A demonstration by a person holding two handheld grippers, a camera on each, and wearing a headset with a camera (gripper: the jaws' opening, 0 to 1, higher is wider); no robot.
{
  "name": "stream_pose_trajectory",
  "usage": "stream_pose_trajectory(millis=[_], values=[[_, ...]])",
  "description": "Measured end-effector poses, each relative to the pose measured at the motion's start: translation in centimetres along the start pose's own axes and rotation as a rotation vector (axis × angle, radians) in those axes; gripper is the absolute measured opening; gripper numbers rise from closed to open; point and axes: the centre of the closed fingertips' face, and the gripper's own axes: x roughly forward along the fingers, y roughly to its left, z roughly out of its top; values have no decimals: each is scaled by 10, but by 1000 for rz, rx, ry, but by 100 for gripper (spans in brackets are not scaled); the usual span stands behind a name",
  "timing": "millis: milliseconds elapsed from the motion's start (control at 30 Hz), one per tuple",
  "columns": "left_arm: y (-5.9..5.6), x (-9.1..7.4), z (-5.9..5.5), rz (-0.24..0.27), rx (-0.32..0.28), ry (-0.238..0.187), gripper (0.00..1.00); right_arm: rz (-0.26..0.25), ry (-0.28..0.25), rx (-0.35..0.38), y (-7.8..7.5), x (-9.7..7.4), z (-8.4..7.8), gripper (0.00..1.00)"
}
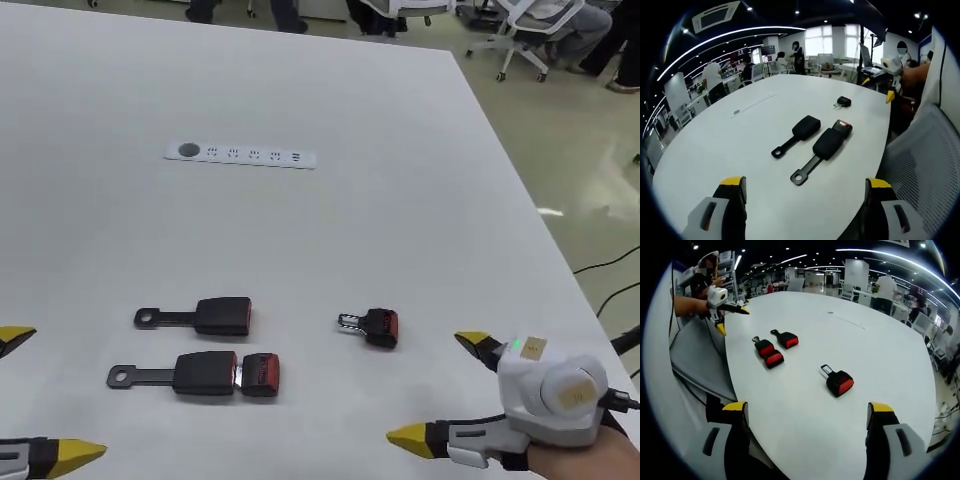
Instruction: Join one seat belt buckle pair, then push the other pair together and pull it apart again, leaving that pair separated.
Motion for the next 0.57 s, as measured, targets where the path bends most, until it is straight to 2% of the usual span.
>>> stream_pose_trajectory(millis=[133, 333, 467, 567], values=[[-3, -2, 6, -2, 0, -12, 100, 8, 3, 0, 0, 1, 0, 99], [-5, -5, 14, 5, -1, -22, 100, 3, 1, -16, -1, -2, 8, 99], [-2, -3, 19, 14, 8, -37, 100, -13, 1, -22, -5, -6, 12, 99], [1, -4, 21, 20, 16, -41, 100, -15, 9, -12, -5, -6, 9, 99]])
